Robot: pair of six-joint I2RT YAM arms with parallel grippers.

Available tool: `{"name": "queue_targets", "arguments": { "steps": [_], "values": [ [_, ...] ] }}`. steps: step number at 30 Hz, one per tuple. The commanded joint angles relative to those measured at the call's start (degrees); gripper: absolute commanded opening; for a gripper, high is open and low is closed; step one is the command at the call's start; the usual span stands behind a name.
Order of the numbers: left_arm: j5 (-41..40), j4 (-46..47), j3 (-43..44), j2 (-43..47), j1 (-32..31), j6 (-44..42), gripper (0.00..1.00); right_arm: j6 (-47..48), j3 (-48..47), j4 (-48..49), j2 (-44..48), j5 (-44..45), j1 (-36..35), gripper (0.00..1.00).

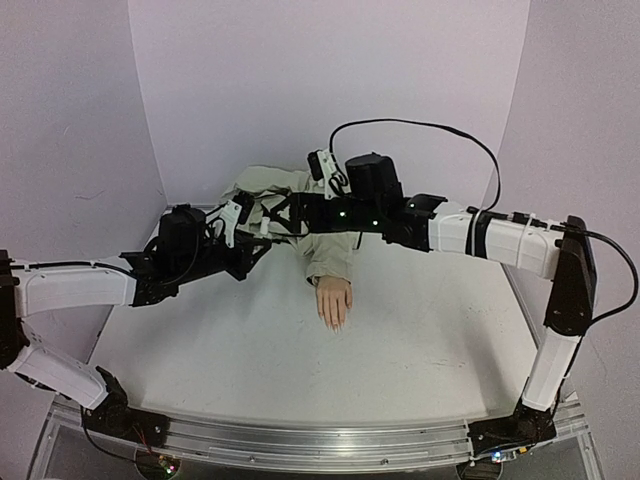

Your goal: Paint the nails

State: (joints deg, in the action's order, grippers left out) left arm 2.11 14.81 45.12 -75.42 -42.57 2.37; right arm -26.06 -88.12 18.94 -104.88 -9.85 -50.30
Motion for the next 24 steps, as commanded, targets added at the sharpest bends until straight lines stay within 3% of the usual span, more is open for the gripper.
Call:
{"name": "queue_targets", "arguments": {
  "steps": [1, 13, 24],
  "values": [
    [-2.4, 2.4, 3.7, -1.2, -0.9, -1.2, 0.0, -2.5, -3.1, -0.5, -1.0, 3.5, -0.2, 0.97],
    [-7.1, 2.4, 5.5, -4.1, -3.0, -2.3, 0.0, -4.3, -10.5, -3.4, -8.2, 0.3, -1.9, 0.65],
    [-4.7, 2.4, 5.1, -4.4, -3.4, -1.3, 0.0, -3.6, -11.5, -3.6, -10.6, -0.3, -2.4, 0.12]
  ]
}}
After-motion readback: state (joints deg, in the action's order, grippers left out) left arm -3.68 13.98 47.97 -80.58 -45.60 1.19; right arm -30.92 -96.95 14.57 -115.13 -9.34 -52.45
